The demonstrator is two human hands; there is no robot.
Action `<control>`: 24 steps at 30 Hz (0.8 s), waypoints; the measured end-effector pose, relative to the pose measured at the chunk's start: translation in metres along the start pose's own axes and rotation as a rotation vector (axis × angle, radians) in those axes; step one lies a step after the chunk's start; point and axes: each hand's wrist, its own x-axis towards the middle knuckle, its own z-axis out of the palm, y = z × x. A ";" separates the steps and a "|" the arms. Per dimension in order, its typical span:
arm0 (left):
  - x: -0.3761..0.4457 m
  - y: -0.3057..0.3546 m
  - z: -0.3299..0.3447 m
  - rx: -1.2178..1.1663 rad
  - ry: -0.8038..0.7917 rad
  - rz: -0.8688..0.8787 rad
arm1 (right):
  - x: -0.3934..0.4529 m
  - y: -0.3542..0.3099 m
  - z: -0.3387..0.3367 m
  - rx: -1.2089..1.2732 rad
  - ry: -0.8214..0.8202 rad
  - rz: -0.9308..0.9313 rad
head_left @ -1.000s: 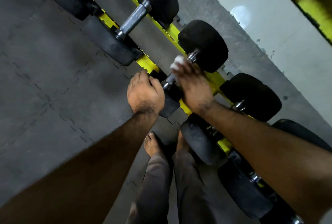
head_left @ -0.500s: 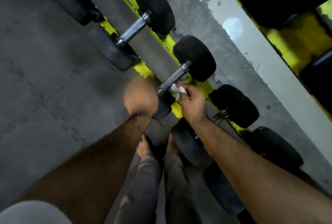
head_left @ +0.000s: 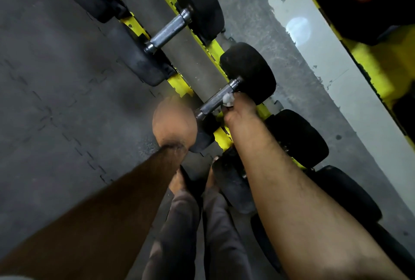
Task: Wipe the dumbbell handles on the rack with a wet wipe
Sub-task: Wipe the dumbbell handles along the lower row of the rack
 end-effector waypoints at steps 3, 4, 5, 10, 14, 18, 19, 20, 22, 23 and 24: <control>-0.002 0.000 0.001 0.001 0.008 0.014 | 0.006 -0.007 0.005 0.135 -0.082 0.026; -0.002 -0.001 0.001 0.003 0.008 0.020 | 0.009 -0.008 0.007 0.173 -0.108 0.027; -0.002 -0.001 0.001 0.006 0.007 0.024 | 0.009 -0.005 0.010 0.157 -0.119 0.013; 0.000 0.000 -0.001 0.002 0.002 0.027 | -0.016 0.014 0.018 -0.123 -0.168 0.026; -0.001 -0.002 0.002 0.013 0.012 0.030 | -0.002 0.001 0.024 -0.140 -0.116 -0.038; 0.000 -0.001 0.002 0.008 0.020 0.047 | -0.023 0.039 0.024 -0.126 -0.148 -0.001; 0.000 -0.001 0.001 0.009 0.020 0.043 | -0.029 0.040 0.022 -0.138 -0.208 0.026; 0.000 -0.001 0.000 0.007 0.023 0.042 | -0.024 0.033 0.020 -0.114 -0.248 0.031; 0.000 0.000 0.000 0.000 0.027 0.041 | -0.006 0.010 0.022 0.067 -0.265 -0.029; 0.000 0.000 0.000 0.001 0.030 0.039 | 0.002 0.002 0.024 0.152 -0.249 -0.047; 0.000 0.001 0.000 0.000 0.037 0.039 | 0.005 0.003 0.024 0.185 -0.252 -0.055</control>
